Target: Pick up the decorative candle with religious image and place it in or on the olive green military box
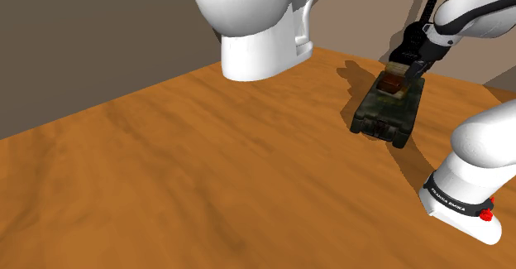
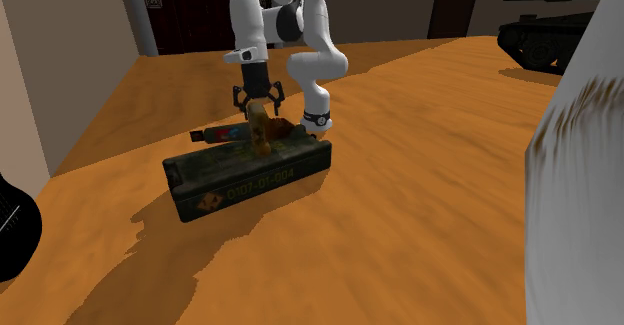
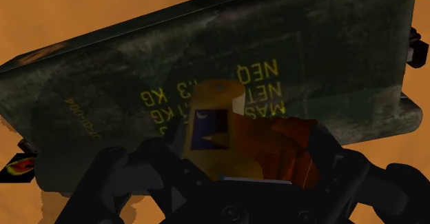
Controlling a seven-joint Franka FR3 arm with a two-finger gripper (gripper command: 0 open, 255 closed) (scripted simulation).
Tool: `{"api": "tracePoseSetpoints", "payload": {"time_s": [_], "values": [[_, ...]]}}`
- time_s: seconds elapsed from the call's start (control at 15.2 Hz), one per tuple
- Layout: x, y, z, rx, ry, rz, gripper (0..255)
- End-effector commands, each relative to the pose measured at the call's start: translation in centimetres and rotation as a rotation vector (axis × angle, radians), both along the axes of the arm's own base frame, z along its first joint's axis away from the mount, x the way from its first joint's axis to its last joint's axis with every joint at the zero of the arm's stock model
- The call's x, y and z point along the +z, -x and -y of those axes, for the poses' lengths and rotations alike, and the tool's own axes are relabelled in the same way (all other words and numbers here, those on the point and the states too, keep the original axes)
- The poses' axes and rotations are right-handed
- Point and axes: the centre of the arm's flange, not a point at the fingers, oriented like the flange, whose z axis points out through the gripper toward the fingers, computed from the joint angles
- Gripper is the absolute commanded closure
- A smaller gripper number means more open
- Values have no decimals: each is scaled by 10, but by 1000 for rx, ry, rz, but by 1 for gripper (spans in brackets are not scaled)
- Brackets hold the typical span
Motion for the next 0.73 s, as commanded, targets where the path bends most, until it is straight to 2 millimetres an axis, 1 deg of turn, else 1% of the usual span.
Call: {"api": "tracePoseSetpoints", "payload": {"time_s": [0.0, 0.13, 0.66], "values": [[18, 2, 0, 1, -2, -3, 0], [41, 7, 0, 1, -2, -3, 0], [41, 7, 0, 1, -2, -3, 0]]}}
